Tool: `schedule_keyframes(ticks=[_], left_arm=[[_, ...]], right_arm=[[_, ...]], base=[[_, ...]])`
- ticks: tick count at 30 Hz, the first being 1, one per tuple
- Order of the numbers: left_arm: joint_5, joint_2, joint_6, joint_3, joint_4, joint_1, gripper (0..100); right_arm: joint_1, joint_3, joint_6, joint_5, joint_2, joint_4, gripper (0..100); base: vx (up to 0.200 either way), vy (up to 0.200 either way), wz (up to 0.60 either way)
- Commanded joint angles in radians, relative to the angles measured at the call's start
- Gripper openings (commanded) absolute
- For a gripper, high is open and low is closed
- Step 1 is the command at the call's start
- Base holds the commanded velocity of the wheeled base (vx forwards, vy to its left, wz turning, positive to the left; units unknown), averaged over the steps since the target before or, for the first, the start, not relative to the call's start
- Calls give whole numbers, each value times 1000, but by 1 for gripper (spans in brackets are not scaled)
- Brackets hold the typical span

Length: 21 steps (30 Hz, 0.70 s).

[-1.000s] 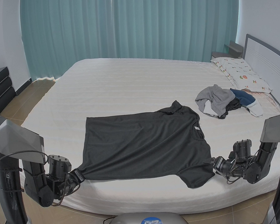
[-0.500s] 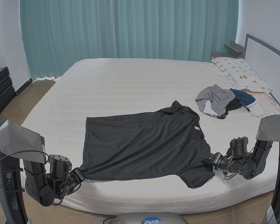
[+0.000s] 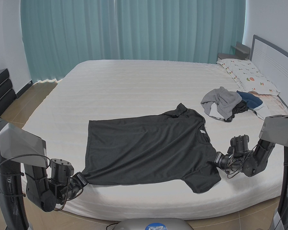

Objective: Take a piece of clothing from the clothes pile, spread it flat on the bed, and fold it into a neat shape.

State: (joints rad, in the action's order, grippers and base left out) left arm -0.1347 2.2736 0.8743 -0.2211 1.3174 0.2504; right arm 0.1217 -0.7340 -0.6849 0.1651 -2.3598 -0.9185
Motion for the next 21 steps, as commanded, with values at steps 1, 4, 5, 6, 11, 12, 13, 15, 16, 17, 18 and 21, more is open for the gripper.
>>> schedule_keyframes(ticks=[1, 4, 5, 6, 11, 12, 13, 15, 16, 17, 18, 21], left_arm=[[0, 4, 2, -14, 0, -5, 0], [-2, 4, 8, -18, 0, -8, 0], [-2, 4, 15, -20, 0, -8, 0], [-2, 4, 25, -21, 0, -8, 0], [-3, 4, 42, -34, 0, -10, 0], [-3, 4, 42, -34, 0, -11, 0], [-3, 4, 42, -35, 0, -14, 0], [-3, 7, 42, -35, 0, -16, 0], [-3, 9, 42, -35, 0, -14, 0], [-3, 12, 42, -35, 0, -14, 0], [-3, 12, 42, -35, 0, -14, 0], [-3, 20, 42, -35, 0, -14, 0]], right_arm=[[-11, -73, -1, 1, -38, -2, 0], [-19, -116, -1, 1, -58, -2, 0], [-20, -123, -1, 1, -61, -2, 0], [-20, -133, -1, 1, -62, -2, 0], [-20, -168, -1, 1, -81, -3, 0], [-20, -169, -1, 2, -82, -8, 0], [-20, -169, -1, 2, -84, -11, 0], [-20, -174, 1, 8, -84, -11, 0], [-20, -176, -1, 10, -85, -11, 0], [-20, -176, -1, 11, -88, -16, 100], [-20, -176, -1, 11, -88, -16, 100], [-25, -150, -1, 11, -76, -65, 100]], base=[[0, 0, 0], [0, 0, 0], [0, 0, 0], [0, 0, 0], [0, 0, 0], [0, 0, 0], [0, 0, 0], [0, 0, 0], [0, 0, 0], [0, 0, 0], [0, 0, 0], [0, 0, 0]])
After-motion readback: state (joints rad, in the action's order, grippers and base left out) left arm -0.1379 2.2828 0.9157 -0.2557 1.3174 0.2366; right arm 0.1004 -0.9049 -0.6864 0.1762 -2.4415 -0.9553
